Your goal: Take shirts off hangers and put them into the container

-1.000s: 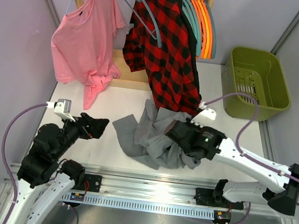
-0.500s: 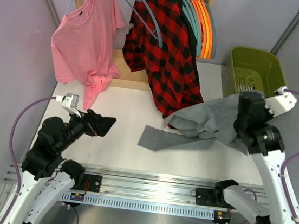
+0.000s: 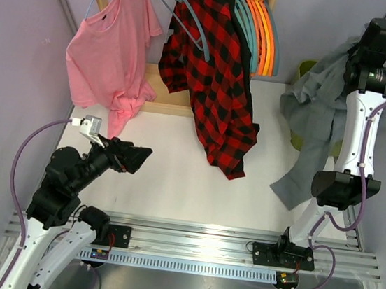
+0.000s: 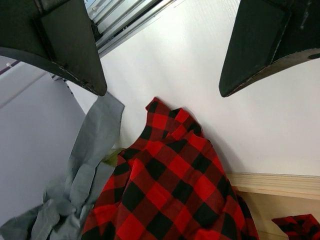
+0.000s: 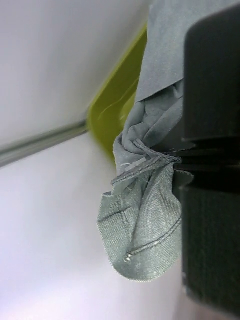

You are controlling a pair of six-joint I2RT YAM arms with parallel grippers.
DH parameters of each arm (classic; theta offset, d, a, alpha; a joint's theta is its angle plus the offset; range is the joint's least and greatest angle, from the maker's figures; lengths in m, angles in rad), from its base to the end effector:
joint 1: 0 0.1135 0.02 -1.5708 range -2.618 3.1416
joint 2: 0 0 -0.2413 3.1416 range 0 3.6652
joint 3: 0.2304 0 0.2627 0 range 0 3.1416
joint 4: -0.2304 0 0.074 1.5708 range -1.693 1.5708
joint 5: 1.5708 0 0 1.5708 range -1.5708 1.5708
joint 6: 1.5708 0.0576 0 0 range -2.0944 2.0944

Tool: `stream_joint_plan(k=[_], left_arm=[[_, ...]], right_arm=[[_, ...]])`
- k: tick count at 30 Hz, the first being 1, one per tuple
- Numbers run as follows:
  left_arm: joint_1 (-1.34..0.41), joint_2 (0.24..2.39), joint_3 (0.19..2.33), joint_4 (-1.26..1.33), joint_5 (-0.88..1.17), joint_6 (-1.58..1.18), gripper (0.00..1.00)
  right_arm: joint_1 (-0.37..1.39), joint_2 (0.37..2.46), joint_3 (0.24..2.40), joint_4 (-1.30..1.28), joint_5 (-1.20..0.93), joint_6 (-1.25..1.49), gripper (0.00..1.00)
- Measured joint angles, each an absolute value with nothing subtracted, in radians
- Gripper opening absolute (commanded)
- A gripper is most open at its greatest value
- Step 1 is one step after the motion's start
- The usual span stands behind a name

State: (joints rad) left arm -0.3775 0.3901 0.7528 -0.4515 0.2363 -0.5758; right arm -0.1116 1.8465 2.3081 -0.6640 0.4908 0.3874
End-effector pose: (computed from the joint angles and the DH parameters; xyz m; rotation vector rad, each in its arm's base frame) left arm 0.1290 -0.0657 0.3406 0.0157 1.7401 -0.9087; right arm 0.4046 -0.0727 0.4882 0.7649 1.5793 -0.2337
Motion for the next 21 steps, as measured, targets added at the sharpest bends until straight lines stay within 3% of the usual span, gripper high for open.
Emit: stream_joint_plan(k=[6, 21], left_arm=[[-0.377, 0.389, 0.757, -0.454, 0.240, -0.558, 0.99], [-0.377, 0.409, 0.756, -0.418, 0.210, -0.542, 0.99]], right_arm=[[-0.112, 1.900, 2.433, -0.490, 0.423, 0.319, 0.00], [-0.141, 2.073, 2.762, 0.277, 0.392, 0.155, 0.00]])
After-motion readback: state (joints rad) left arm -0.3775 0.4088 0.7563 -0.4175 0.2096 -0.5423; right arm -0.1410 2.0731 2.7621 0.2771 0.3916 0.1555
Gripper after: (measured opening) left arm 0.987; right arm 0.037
